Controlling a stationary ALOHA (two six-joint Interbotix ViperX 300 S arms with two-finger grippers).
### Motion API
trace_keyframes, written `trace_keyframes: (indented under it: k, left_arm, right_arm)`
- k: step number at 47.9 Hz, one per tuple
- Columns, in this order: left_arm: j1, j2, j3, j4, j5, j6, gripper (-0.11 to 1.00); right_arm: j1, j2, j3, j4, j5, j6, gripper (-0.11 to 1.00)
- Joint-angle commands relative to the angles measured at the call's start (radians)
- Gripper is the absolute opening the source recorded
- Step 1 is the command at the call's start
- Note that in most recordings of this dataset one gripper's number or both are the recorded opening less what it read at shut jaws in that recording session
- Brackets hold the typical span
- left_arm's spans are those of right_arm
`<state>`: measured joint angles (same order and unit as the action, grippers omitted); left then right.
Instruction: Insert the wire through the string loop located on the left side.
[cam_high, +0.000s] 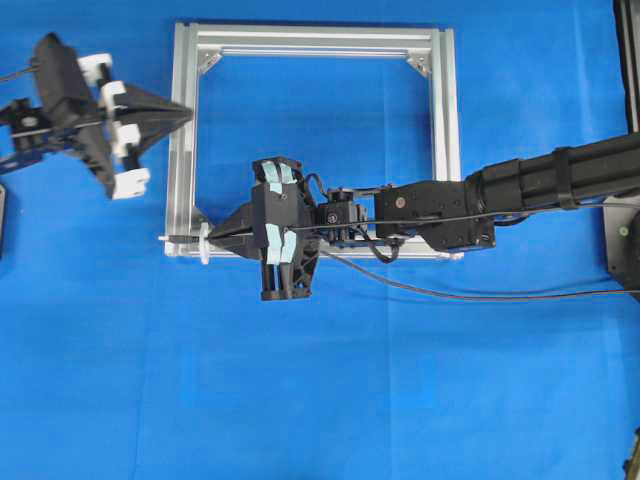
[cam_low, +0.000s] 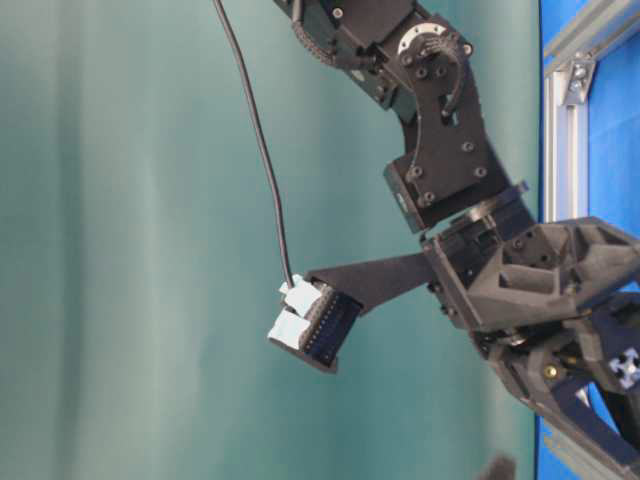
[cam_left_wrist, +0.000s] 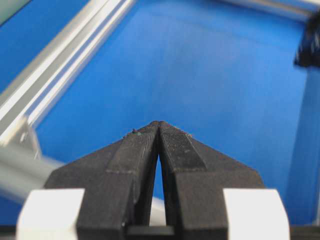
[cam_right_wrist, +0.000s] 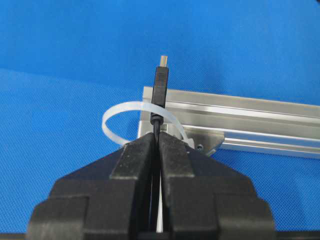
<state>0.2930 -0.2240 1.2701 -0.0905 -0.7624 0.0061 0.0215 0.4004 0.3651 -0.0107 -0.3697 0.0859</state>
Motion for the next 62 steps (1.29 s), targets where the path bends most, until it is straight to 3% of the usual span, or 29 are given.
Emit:
trace_keyframes:
  k: [1,18,42,59,62]
  left_arm:
    - [0.009,-0.072,0.048,0.002,0.012,0.005,0.00]
    - [-0.032,-0.195,0.074,0.012,0.184,0.006,0.00]
    - [-0.413,-0.341,0.112,0.014,0.206,-0.011,0.00]
    - [-0.426,-0.345,0.112,0.014,0.212,-0.005,0.01]
    - [-0.426,-0.345,0.110,0.014,0.212,-0.009,0.07]
  right_arm:
    - [0.000,-0.018,-0.020,-0.002,-0.003,-0.002,0.01]
    - [0.000,-0.018,-0.021,0.000,-0.003,-0.002,0.01]
    - [0.000,-0.018,-0.023,0.000,-0.003,-0.002,0.01]
    - [0.000,-0.018,-0.021,0.000,-0.003,-0.002,0.01]
    - [0.000,-0.018,-0.021,0.000,-0.003,-0.002,0.01]
